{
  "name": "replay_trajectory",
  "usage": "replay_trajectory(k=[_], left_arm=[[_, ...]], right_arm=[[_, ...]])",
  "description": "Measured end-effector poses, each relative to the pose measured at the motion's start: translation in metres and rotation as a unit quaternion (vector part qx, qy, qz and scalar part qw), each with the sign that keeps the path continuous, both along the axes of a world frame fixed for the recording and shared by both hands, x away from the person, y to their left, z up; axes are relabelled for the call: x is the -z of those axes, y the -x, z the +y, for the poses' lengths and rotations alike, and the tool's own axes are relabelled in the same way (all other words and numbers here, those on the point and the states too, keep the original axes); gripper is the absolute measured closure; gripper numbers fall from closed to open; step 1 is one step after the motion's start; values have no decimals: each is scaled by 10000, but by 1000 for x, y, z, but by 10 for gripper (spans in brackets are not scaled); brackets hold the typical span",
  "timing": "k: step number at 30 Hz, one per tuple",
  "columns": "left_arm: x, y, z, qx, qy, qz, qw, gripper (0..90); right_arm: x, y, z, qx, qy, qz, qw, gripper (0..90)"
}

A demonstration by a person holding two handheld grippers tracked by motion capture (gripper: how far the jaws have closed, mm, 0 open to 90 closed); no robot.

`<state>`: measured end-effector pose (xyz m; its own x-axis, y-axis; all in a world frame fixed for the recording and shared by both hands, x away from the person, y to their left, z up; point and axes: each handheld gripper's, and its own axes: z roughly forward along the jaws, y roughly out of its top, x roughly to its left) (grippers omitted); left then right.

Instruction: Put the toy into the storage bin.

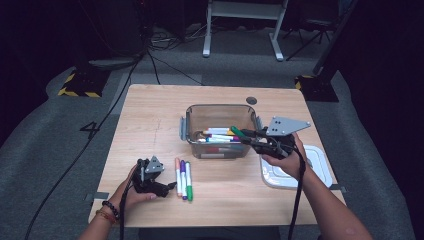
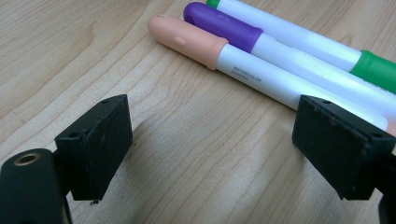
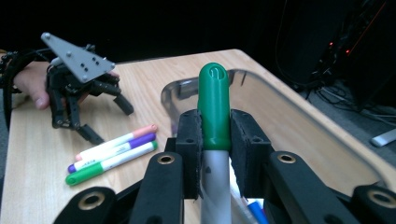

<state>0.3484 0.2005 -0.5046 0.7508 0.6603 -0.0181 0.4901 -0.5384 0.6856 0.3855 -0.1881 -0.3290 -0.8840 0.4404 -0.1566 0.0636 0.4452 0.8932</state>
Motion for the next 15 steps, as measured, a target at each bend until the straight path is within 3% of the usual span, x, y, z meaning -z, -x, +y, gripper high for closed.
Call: replay_trajectory(k=[8, 15], left_arm=[[0, 0, 0, 0, 1, 0, 10000, 127], [0, 0, 0, -1, 0, 0, 10000, 127]], right_arm=[[-23, -19, 5, 45, 182, -126, 9997, 751], [-26, -42, 12, 116, 247, -70, 9996, 751]])
